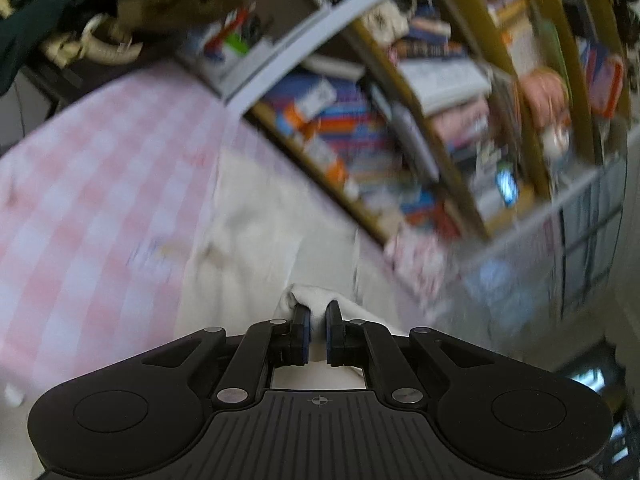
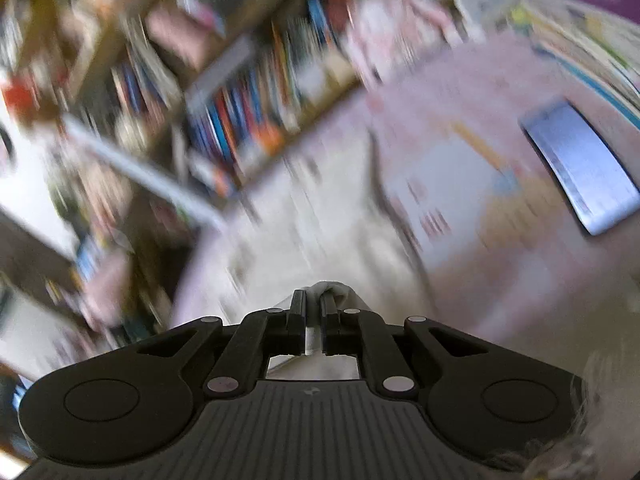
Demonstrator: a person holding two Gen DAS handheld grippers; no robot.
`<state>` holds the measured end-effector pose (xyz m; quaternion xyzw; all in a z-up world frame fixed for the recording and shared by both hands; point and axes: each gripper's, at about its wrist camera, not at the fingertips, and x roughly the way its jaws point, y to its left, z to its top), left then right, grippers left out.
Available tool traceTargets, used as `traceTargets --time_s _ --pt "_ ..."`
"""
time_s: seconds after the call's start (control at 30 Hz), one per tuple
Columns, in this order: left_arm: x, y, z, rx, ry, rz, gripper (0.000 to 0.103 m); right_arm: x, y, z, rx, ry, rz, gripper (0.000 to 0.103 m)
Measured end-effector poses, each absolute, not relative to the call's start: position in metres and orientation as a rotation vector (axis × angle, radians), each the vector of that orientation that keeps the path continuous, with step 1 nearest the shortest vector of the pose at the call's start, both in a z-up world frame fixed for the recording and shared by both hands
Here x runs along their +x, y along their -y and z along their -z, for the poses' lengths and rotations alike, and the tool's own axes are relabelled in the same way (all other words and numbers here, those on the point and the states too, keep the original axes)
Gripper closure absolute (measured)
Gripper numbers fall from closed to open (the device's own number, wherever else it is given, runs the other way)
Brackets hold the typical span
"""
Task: Fold clothes
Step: 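Lift the hem with both grippers and fold it over toward the collar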
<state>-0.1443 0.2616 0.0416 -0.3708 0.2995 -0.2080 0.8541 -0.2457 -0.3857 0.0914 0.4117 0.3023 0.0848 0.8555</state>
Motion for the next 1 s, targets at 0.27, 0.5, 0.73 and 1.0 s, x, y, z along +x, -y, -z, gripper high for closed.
traceTargets --time_s 0.27,0.5,0.73,1.0 --pt "-0.073 -0.245 -0.066 -0.812 -0.533 0.348 0.097 -0.16 0.384 -0.123 0.922 -0.441 -0.183 0.097" --pt "-0.013 -0.238 -0.065 -0.808 -0.552 0.291 0.097 -0.085 0.401 -0.11 0.992 -0.433 -0.181 0.097" --pt "0.053 -0.227 -0.05 -0.826 -0.612 0.204 0.097 -0.01 0.41 -0.076 1.037 -0.502 -0.159 0.097" --pt "0.108 -0.215 -0.016 -0.822 -0.707 0.114 0.097 0.063 0.425 -0.027 1.112 -0.574 -0.098 0.098"
